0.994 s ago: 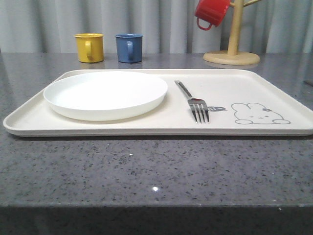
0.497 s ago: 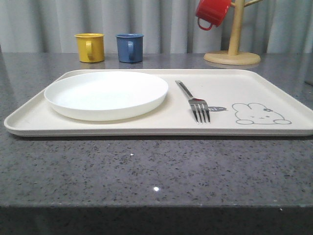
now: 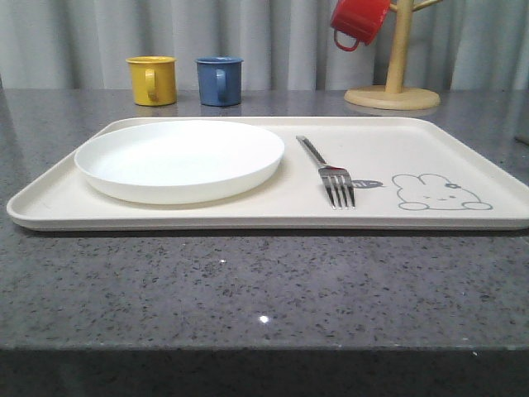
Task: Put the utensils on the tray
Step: 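Reach the right gripper down to the chopsticks, then carry the chopsticks with the right gripper and set them beside the fork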
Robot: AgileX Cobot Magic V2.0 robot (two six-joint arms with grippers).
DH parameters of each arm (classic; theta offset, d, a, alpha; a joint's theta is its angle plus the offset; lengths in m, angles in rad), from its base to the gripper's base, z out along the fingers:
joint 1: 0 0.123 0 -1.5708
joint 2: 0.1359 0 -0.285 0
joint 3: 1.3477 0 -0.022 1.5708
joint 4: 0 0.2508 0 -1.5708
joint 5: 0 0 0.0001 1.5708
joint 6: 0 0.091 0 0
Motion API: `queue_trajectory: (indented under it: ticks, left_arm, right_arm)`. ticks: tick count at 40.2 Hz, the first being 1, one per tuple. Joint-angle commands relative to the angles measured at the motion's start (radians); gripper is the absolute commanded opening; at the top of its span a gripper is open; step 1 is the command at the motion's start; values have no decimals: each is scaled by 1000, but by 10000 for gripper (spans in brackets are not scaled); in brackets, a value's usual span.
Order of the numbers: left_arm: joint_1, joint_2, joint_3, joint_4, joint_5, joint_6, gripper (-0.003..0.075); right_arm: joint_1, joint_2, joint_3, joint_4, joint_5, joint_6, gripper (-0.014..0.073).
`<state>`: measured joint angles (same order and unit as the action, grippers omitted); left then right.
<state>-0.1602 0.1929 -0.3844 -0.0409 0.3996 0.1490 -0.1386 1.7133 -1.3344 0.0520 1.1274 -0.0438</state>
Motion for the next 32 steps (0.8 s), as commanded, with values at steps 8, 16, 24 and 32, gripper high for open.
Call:
queue_trajectory:
  ticks: [8, 16, 24, 32]
  left_arm:
    - [-6, 10, -28, -11, -83, -5, -18]
    - [-6, 10, -28, -11, -83, -5, -18]
    - [-6, 10, -28, -11, -83, -5, -18]
    - [-6, 10, -28, -11, -83, -5, -18]
  right_arm:
    - [30, -24, -21, 6, -7, -13, 48]
    - [33, -43, -28, 6, 7, -10, -11]
    - [72, -132, -102, 5, 121, 125, -11]
    - [237, -163, -162, -20, 162, 236, -11]
